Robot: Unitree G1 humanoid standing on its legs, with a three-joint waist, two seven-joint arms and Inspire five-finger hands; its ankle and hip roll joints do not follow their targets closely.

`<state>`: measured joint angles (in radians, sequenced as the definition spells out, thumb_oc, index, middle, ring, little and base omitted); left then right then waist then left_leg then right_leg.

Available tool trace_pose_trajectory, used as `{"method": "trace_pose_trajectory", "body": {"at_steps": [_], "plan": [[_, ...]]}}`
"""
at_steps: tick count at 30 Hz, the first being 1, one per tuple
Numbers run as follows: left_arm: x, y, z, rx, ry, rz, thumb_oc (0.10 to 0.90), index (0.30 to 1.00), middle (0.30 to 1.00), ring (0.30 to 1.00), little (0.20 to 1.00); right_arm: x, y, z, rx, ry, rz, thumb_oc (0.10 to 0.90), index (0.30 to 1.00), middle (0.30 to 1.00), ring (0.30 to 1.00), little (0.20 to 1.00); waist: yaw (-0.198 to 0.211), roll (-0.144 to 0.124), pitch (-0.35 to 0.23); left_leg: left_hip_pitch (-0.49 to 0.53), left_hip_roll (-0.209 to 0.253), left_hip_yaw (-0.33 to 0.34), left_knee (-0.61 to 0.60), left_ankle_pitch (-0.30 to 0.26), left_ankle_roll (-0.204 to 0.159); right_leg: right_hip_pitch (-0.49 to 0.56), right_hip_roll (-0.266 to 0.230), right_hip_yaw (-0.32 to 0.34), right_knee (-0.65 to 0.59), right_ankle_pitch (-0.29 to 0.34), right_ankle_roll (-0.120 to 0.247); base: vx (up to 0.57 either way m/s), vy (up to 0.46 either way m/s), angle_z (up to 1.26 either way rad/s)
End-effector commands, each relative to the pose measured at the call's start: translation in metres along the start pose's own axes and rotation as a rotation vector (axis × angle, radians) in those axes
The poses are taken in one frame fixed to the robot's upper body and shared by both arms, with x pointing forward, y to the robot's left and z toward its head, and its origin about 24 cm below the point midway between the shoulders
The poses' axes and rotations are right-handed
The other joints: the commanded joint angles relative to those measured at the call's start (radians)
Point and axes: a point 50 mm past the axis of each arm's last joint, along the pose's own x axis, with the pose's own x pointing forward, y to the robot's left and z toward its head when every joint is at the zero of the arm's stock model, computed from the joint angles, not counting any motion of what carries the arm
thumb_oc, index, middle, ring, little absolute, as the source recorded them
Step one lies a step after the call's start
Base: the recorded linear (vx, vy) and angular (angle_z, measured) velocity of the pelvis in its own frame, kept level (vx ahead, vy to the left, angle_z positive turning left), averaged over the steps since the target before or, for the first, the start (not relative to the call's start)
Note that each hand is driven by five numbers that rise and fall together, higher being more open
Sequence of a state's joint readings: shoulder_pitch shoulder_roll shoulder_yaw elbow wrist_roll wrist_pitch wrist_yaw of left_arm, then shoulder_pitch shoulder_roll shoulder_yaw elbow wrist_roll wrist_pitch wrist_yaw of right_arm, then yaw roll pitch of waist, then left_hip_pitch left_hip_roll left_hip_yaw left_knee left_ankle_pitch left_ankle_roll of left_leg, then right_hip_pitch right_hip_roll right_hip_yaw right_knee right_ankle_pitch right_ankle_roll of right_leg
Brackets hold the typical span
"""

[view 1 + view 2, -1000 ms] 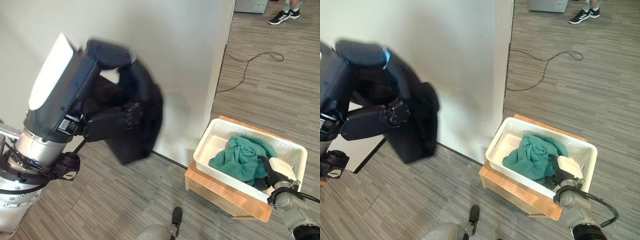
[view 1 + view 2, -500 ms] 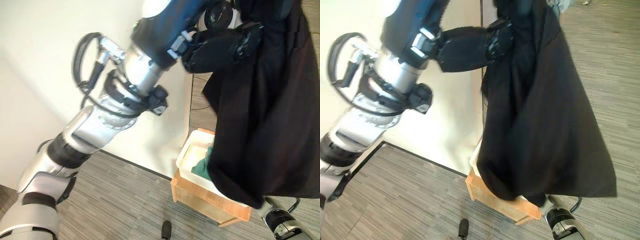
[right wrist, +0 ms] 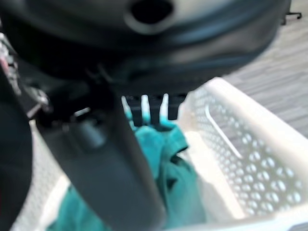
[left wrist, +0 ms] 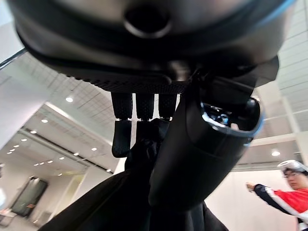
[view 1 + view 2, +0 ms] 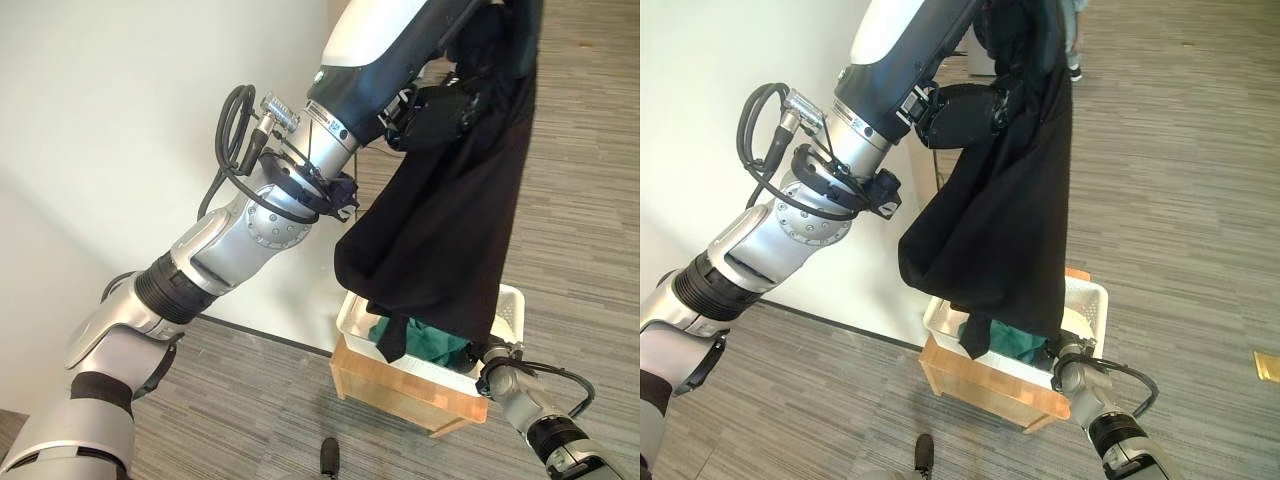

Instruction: Pick up bed clothes into laundry basket.

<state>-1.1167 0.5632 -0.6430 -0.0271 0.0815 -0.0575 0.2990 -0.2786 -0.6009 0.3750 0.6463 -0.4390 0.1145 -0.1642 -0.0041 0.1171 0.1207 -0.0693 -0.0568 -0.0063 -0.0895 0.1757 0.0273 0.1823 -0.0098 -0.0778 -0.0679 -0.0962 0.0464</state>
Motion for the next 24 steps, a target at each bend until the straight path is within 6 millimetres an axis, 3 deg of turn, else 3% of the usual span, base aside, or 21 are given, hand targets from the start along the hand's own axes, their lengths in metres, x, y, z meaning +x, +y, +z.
{"method": "trace_pose_trajectory", "body": {"at_steps": [1, 13, 14, 16, 17, 18, 23, 24], "plan": [[0.039, 0.026, 0.007, 0.043, -0.030, 0.192, 0.400, 0.300, 0.300, 0.300, 0.300, -0.002, -0.052, 0.015, 0.050, -0.124, -0.233, 0.800, 0.900, 0.900, 0.900, 0.900, 0.014, -0.012, -0.050, 0.074, 0.099, -0.012, 0.002, -0.156, -0.105, -0.100, -0.062, -0.008, -0.019, 0.051, 0.088, 0.02, 0.032, -0.13], [0.014, -0.016, -0.029, -0.051, 0.171, 0.078, 0.400, 0.300, 0.300, 0.300, 0.300, -0.008, -0.041, 0.010, 0.063, -0.111, -0.208, 0.800, 0.900, 0.900, 0.900, 0.900, -0.022, -0.003, -0.028, 0.044, 0.098, 0.010, 0.002, -0.160, -0.098, -0.148, -0.059, 0.019, -0.019, 0.057, 0.089, -0.01, 0.020, -0.09], [0.003, -0.027, -0.041, -0.060, 0.239, 0.031, 0.483, 0.425, 0.425, 0.425, 0.425, -0.009, -0.040, 0.010, 0.064, -0.108, -0.202, 0.800, 0.900, 0.900, 0.900, 0.900, -0.026, -0.002, -0.022, 0.042, 0.099, 0.013, 0.002, -0.161, -0.097, -0.152, -0.058, 0.023, -0.019, 0.058, 0.089, 0.00, 0.008, -0.09], [-0.002, -0.032, -0.047, -0.060, 0.271, 0.012, 0.593, 0.589, 0.589, 0.589, 0.589, -0.009, -0.039, 0.009, 0.064, -0.105, -0.201, 0.800, 0.900, 0.900, 0.900, 0.900, -0.028, -0.001, -0.020, 0.042, 0.099, 0.013, 0.002, -0.162, -0.097, -0.153, -0.057, 0.025, -0.019, 0.058, 0.088, 0.00, 0.011, -0.15], [-0.014, -0.041, -0.059, -0.055, 0.339, -0.024, 0.653, 0.679, 0.679, 0.679, 0.679, -0.010, -0.042, 0.008, 0.061, -0.108, -0.212, 0.800, 0.900, 0.900, 0.900, 0.900, -0.033, 0.000, -0.013, 0.044, 0.100, 0.016, 0.002, -0.163, -0.097, -0.154, -0.057, 0.027, -0.019, 0.058, 0.087, 0.00, 0.015, -0.13], [-0.020, -0.046, -0.064, -0.054, 0.369, -0.038, 0.800, 0.900, 0.900, 0.900, 0.900, -0.010, -0.044, 0.009, 0.063, -0.111, -0.219, 0.800, 0.900, 0.900, 0.900, 0.900, -0.036, 0.000, -0.010, 0.044, 0.100, 0.017, 0.002, -0.163, -0.097, -0.155, -0.057, 0.029, -0.019, 0.058, 0.086, 0.00, 0.014, -0.07], [-0.032, -0.055, -0.072, -0.050, 0.411, -0.064, 0.800, 0.900, 0.900, 0.900, 0.900, -0.014, -0.064, 0.022, 0.089, -0.191, -0.287, 0.800, 0.900, 0.900, 0.900, 0.900, -0.048, 0.001, -0.002, 0.045, 0.102, 0.024, 0.002, -0.165, -0.097, -0.157, -0.056, 0.035, -0.019, 0.057, 0.085, 0.00, 0.000, 0.00], [-0.034, -0.056, -0.075, -0.028, 0.425, -0.073, 0.800, 0.900, 0.900, 0.900, 0.900, -0.021, -0.087, 0.040, 0.136, -0.289, -0.361, 0.800, 0.900, 0.900, 0.900, 0.900, -0.053, 0.001, 0.000, 0.044, 0.101, 0.027, 0.002, -0.165, -0.097, -0.159, -0.056, 0.040, -0.019, 0.058, 0.085, 0.00, 0.007, -0.05]]}}
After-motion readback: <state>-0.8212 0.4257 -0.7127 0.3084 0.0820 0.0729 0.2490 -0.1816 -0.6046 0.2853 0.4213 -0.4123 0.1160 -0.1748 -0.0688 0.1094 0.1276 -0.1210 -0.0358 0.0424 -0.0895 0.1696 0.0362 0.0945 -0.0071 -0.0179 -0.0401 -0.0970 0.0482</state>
